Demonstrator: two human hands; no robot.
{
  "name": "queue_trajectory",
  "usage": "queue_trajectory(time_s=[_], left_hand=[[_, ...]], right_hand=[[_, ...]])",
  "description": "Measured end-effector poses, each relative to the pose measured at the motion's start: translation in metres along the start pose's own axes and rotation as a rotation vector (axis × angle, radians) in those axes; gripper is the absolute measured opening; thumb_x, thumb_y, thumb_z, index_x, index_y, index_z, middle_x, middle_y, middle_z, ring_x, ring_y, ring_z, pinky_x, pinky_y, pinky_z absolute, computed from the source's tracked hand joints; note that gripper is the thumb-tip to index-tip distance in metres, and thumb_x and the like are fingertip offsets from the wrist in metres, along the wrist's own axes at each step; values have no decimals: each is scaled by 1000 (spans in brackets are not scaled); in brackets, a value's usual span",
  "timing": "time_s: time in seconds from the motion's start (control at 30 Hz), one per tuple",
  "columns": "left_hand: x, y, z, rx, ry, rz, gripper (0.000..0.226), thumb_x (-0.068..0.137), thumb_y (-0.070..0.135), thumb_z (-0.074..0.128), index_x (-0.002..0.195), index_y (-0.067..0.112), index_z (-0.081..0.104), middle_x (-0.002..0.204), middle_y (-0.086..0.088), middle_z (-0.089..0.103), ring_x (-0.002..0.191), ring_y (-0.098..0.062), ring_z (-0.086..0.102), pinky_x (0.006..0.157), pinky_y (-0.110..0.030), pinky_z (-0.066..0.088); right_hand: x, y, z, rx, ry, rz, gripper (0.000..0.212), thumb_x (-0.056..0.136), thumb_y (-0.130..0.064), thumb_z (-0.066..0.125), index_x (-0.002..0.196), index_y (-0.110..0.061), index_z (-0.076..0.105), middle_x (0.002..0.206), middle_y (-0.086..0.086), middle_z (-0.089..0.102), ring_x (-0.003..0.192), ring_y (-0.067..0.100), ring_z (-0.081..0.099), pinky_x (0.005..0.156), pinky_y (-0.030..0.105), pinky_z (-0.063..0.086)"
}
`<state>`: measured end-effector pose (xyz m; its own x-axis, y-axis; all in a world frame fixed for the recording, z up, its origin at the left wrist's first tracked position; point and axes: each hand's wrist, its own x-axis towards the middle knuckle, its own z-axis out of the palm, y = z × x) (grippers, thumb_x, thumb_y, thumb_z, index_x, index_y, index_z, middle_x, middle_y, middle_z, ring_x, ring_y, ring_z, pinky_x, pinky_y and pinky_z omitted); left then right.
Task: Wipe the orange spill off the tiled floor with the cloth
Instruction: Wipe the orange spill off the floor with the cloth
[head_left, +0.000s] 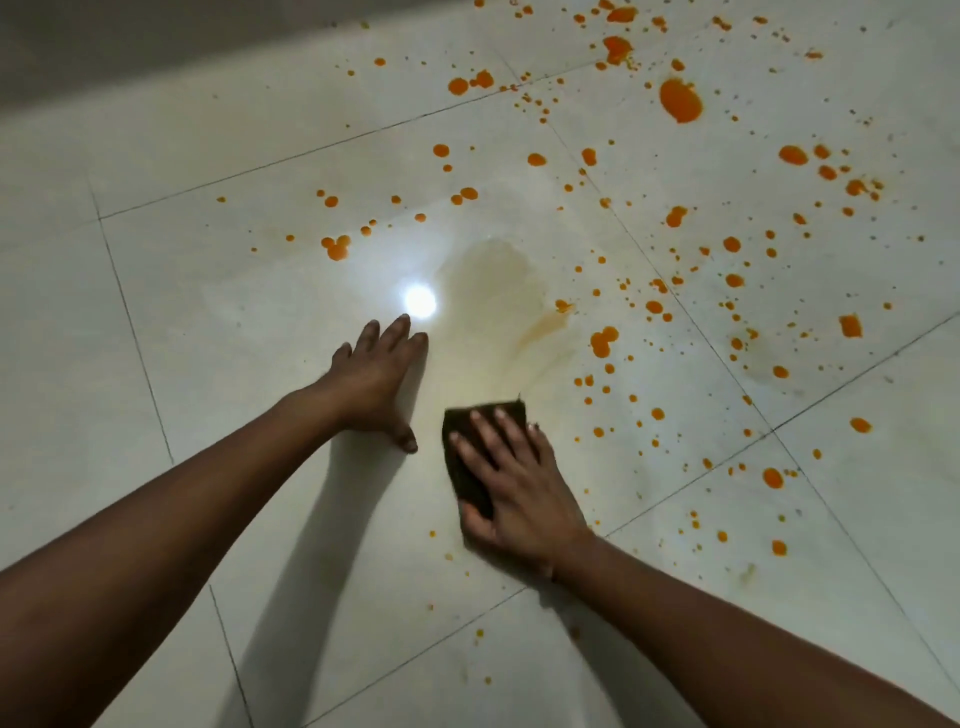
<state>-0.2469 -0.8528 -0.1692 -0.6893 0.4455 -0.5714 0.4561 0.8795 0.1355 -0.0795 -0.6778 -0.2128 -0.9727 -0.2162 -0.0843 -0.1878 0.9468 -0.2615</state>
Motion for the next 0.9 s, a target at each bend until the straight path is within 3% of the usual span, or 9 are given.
queue_trajectory(time_s=[0.1, 0.17, 0.27, 0.43, 0.5, 0.6, 0.73, 0.77, 0.9], left_hand=[[5, -8, -2, -65, 26, 35, 120, 61, 45, 86, 152, 23, 11, 162, -2, -6, 148, -34, -2, 113, -55, 24], [3, -15, -3, -99, 42, 65, 101, 71, 36, 82, 150, 23, 20, 162, -3, -1, 148, -33, 3, 110, -54, 31], [-3, -15, 8, -80, 98, 85, 88, 79, 40, 74, 149, 23, 24, 162, -4, 2, 148, -33, 5, 111, -50, 30], [-25, 8, 48, -124, 329, 129, 60, 96, 46, 43, 149, 20, 29, 161, -6, 13, 147, -32, 10, 113, -50, 17], [-37, 15, 60, -127, 367, 153, 61, 95, 49, 32, 148, 19, 32, 160, -7, 17, 147, -32, 13, 114, -51, 16], [-54, 25, 81, -107, 354, 187, 64, 94, 52, 25, 149, 20, 32, 160, -7, 19, 147, -31, 14, 115, -51, 14], [-61, 43, 95, -101, 362, 193, 61, 95, 50, 27, 147, 19, 36, 159, -8, 22, 146, -31, 17, 114, -53, 16], [-60, 46, 96, -97, 365, 201, 60, 95, 49, 28, 146, 19, 37, 159, -8, 22, 146, -31, 18, 113, -54, 17], [-48, 66, 88, -82, 369, 266, 62, 94, 50, 30, 147, 18, 35, 160, -7, 21, 147, -30, 15, 114, -50, 14]], right_hand=[[23, -54, -1, 120, -5, 256, 76, 80, -51, 43, 150, -26, 29, 160, 7, 23, 148, 29, 12, 116, 56, 13], [-22, -89, 12, 133, -57, 47, 79, 79, -50, 49, 151, -26, 28, 160, 7, 22, 148, 29, 12, 115, 55, 15], [-75, -43, 7, 40, -94, -155, 80, 73, -51, 53, 148, -27, 36, 158, 6, 28, 147, 27, 19, 112, 52, 22], [-46, -59, 7, 108, 13, 338, 79, 77, -49, 49, 150, -24, 32, 159, 8, 25, 147, 31, 17, 113, 58, 20], [-82, -100, 21, 137, -25, 121, 79, 76, -48, 51, 149, -24, 32, 159, 7, 24, 148, 29, 15, 113, 56, 22], [-119, -58, 21, 50, -67, -91, 80, 73, -49, 53, 148, -26, 36, 158, 7, 28, 147, 28, 20, 112, 53, 24], [-101, -24, 6, 41, 27, 429, 79, 77, -50, 50, 150, -24, 34, 159, 8, 25, 146, 31, 19, 112, 57, 23], [-104, -43, 10, 63, 35, 433, 79, 77, -50, 51, 150, -24, 34, 159, 8, 24, 147, 32, 18, 112, 57, 22], [-150, -46, 20, 31, -25, -41, 81, 73, -49, 54, 148, -26, 37, 157, 7, 30, 147, 28, 19, 114, 54, 24]])
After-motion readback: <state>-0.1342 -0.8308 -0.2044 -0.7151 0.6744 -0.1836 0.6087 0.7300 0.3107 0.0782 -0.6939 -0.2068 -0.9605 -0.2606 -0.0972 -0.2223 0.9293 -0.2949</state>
